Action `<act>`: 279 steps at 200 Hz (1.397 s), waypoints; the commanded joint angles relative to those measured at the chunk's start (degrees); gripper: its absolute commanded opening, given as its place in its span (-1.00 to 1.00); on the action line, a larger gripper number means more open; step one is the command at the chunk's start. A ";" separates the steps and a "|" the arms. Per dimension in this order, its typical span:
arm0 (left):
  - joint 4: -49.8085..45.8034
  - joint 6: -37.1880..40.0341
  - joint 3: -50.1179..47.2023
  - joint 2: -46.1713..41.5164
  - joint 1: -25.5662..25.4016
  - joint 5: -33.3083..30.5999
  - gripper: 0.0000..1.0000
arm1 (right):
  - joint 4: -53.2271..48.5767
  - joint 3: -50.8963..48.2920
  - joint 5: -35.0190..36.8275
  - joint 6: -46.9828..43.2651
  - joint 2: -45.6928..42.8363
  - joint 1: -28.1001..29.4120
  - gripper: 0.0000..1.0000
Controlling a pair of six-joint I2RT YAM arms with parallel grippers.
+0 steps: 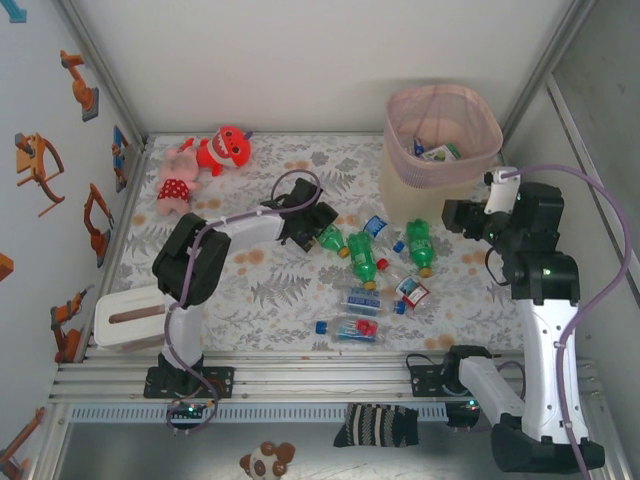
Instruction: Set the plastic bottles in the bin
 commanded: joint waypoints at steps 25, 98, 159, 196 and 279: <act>4.69 -6.25 -2.21 1.02 0.32 2.58 0.52 | -1.50 0.98 0.29 -1.29 -1.22 -0.32 0.50; 5.70 -6.04 -4.48 -0.85 0.31 1.20 0.36 | -1.71 1.20 0.21 -1.05 -1.77 -0.31 0.50; 4.82 2.45 -7.36 -7.95 0.31 -3.48 0.31 | 0.32 1.16 -3.66 1.47 -2.83 -0.28 0.49; 10.08 14.14 -11.50 -15.27 0.31 -3.71 0.31 | 2.79 1.01 -7.04 3.51 -3.46 -0.25 0.49; 12.07 43.39 -16.63 -32.26 0.33 7.22 0.29 | 14.53 -2.69 -17.53 12.92 -5.03 1.10 0.48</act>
